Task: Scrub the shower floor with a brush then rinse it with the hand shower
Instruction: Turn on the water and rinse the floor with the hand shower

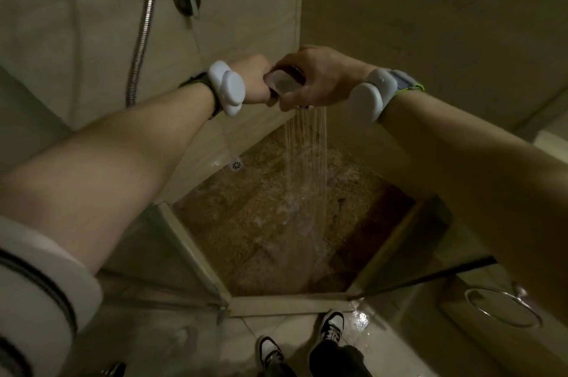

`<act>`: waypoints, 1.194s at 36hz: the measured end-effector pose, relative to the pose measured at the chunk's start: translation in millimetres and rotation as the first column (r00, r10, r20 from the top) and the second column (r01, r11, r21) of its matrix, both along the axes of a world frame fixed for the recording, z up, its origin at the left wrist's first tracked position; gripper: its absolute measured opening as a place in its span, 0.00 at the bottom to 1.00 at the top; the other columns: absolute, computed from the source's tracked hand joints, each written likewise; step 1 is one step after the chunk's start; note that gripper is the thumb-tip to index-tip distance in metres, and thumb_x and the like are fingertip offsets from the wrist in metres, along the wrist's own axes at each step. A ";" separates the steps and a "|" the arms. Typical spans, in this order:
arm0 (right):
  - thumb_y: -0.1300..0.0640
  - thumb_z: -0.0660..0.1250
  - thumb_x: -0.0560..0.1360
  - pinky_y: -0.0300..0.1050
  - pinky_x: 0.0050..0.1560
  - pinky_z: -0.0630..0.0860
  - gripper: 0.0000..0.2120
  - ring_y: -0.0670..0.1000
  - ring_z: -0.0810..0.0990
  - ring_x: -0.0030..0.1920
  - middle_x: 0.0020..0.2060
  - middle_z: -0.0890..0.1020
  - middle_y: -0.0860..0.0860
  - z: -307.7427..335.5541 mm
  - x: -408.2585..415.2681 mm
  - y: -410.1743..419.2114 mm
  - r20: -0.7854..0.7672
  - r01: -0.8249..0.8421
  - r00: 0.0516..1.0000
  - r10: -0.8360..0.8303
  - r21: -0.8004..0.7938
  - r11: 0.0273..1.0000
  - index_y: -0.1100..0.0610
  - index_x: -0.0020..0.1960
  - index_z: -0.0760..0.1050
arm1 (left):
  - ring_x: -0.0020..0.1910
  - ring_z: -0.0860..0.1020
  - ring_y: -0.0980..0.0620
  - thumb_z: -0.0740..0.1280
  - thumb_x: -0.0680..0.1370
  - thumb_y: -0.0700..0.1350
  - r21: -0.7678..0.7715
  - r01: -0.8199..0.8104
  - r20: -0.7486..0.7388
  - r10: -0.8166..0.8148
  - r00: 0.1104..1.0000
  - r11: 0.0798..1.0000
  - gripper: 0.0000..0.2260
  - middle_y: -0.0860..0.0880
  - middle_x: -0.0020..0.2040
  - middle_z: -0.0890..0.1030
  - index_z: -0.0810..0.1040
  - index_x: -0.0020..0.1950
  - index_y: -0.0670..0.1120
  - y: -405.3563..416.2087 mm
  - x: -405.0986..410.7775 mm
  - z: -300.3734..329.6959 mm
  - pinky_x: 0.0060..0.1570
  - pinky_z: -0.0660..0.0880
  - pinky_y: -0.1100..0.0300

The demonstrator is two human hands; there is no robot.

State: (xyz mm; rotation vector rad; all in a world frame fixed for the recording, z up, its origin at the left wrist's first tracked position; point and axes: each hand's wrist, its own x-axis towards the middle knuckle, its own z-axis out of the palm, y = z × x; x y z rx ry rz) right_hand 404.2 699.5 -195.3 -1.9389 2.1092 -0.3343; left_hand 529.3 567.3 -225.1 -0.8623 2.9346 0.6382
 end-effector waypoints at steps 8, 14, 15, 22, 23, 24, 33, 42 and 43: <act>0.42 0.76 0.71 0.45 0.49 0.73 0.27 0.49 0.77 0.49 0.50 0.79 0.47 5.4 -14.6 -9.9 -0.034 -0.105 0.994 0.104 -0.027 0.994 0.50 0.67 0.77 | 0.28 0.68 0.49 0.72 0.72 0.42 -0.015 -0.096 -0.025 0.096 0.995 0.995 0.16 0.49 0.28 0.70 0.67 0.29 0.45 8.6 -4.3 3.8 0.29 0.60 0.59; 0.43 0.76 0.70 0.46 0.44 0.76 0.24 0.51 0.80 0.46 0.49 0.83 0.50 3.1 -22.8 -20.5 -0.009 -0.163 0.987 0.163 -0.017 0.987 0.53 0.62 0.80 | 0.27 0.68 0.52 0.71 0.74 0.40 0.012 -0.128 -0.016 0.128 0.992 0.992 0.14 0.49 0.29 0.71 0.70 0.31 0.44 11.4 -4.5 7.3 0.28 0.61 0.60; 0.43 0.76 0.70 0.47 0.44 0.77 0.23 0.51 0.81 0.45 0.48 0.84 0.50 3.7 -24.0 -22.8 -0.012 -0.176 0.984 0.176 -0.016 0.984 0.53 0.61 0.81 | 0.27 0.68 0.53 0.71 0.74 0.40 0.017 -0.135 -0.012 0.135 0.991 0.991 0.14 0.49 0.30 0.71 0.70 0.32 0.44 12.4 -4.9 7.8 0.28 0.61 0.60; 0.42 0.75 0.70 0.40 0.33 0.72 0.19 0.43 0.79 0.36 0.39 0.83 0.46 8.0 -34.2 -30.6 -0.034 -0.226 0.974 0.226 0.008 0.974 0.52 0.55 0.82 | 0.29 0.71 0.53 0.74 0.73 0.41 0.100 -0.213 -0.030 0.217 0.976 0.972 0.15 0.52 0.29 0.72 0.70 0.31 0.47 20.5 -10.2 10.8 0.29 0.63 0.61; 0.41 0.75 0.70 0.41 0.33 0.73 0.18 0.44 0.79 0.35 0.39 0.83 0.46 8.6 -35.8 -30.7 -0.036 -0.228 0.973 0.228 0.011 0.974 0.52 0.53 0.82 | 0.28 0.71 0.55 0.73 0.73 0.40 0.108 -0.219 -0.039 0.224 0.974 0.970 0.15 0.52 0.29 0.73 0.71 0.31 0.48 23.0 -10.4 12.2 0.28 0.64 0.62; 0.41 0.75 0.70 0.42 0.33 0.73 0.17 0.45 0.79 0.35 0.38 0.83 0.47 9.1 -37.5 -30.8 -0.043 -0.232 0.972 0.232 0.014 0.973 0.52 0.52 0.82 | 0.28 0.71 0.55 0.72 0.74 0.38 0.113 -0.224 -0.050 0.231 0.972 0.968 0.15 0.53 0.28 0.73 0.71 0.30 0.48 26.2 -10.8 13.9 0.28 0.65 0.63; 0.41 0.76 0.68 0.46 0.37 0.74 0.22 0.54 0.81 0.41 0.42 0.84 0.50 24.2 -43.6 -30.1 -0.136 -0.286 0.948 0.288 0.032 0.958 0.53 0.55 0.81 | 0.24 0.77 0.61 0.72 0.74 0.38 0.201 -0.220 -0.080 0.240 0.967 0.955 0.15 0.54 0.25 0.80 0.78 0.28 0.50 38.2 -16.9 21.4 0.26 0.72 0.68; 0.46 0.75 0.71 0.48 0.46 0.76 0.22 0.53 0.81 0.48 0.49 0.84 0.51 37.3 -54.4 -20.8 -0.112 -0.314 0.943 0.313 0.006 0.949 0.55 0.61 0.80 | 0.27 0.73 0.53 0.71 0.74 0.38 0.131 -0.272 -0.119 0.288 0.950 0.953 0.13 0.48 0.28 0.75 0.73 0.31 0.48 40.8 -33.4 29.2 0.26 0.69 0.62; 0.46 0.75 0.72 0.49 0.48 0.76 0.22 0.54 0.80 0.50 0.51 0.83 0.52 38.3 -54.7 -19.9 -0.119 -0.313 0.943 0.311 0.001 0.950 0.55 0.62 0.80 | 0.28 0.73 0.52 0.71 0.74 0.39 0.140 -0.273 -0.114 0.290 0.950 0.952 0.12 0.47 0.29 0.76 0.74 0.32 0.48 40.3 -34.0 29.3 0.29 0.68 0.60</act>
